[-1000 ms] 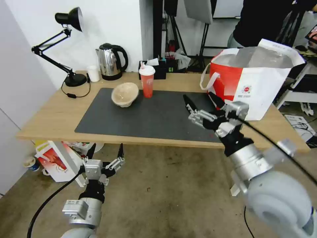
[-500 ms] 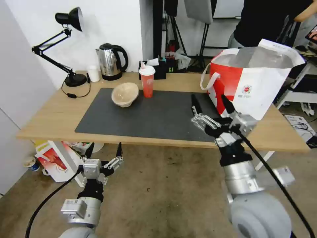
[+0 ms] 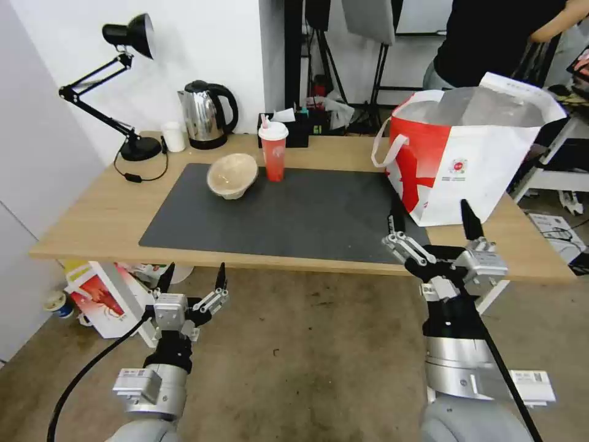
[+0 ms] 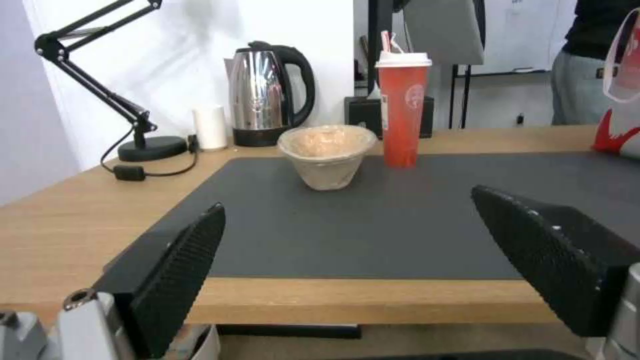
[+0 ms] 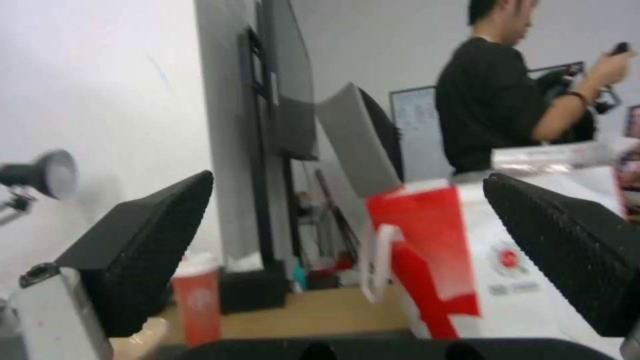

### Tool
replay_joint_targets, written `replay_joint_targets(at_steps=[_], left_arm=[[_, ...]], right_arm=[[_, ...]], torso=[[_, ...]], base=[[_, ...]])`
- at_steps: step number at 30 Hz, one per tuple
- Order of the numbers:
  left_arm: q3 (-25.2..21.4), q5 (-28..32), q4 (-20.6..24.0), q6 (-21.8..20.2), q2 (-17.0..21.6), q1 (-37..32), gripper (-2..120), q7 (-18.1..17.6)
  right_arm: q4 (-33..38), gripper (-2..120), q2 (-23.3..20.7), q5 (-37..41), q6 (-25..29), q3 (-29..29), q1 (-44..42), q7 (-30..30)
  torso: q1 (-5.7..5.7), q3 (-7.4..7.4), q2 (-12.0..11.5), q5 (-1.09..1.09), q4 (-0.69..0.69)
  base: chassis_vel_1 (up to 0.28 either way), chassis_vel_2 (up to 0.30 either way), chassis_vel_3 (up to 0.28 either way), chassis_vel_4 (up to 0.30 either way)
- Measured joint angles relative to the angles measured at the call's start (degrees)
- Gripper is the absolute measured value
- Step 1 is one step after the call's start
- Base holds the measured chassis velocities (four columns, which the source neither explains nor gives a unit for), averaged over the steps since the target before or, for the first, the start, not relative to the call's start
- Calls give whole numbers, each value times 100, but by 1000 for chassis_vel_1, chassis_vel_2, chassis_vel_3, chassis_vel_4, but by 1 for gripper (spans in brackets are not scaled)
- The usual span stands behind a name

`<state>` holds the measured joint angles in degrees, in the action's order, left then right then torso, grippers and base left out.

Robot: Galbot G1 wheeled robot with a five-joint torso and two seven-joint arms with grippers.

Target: Pick up the trash from the table and place it into the takeout bag.

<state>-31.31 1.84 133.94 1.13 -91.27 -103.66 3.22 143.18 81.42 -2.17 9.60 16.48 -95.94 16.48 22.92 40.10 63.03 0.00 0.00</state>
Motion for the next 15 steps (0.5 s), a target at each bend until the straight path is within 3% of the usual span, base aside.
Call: replay_joint_targets(at_steps=[6, 15], left_arm=[[-6, 16, -6, 2, 2, -1, 93, 1], [-14, 26, -5, 6, 2, 12, 93, 1]], right_arm=[[1, 100, -99, -438, -166, -69, -503, 540], [3, 100, -443, -418, -309, 6, -628, 581]], torso=[[0, 0, 0, 0, 0], [0, 0, 0, 1, 0]], base=[[0, 0, 0, 0], [0, 0, 0, 0]])
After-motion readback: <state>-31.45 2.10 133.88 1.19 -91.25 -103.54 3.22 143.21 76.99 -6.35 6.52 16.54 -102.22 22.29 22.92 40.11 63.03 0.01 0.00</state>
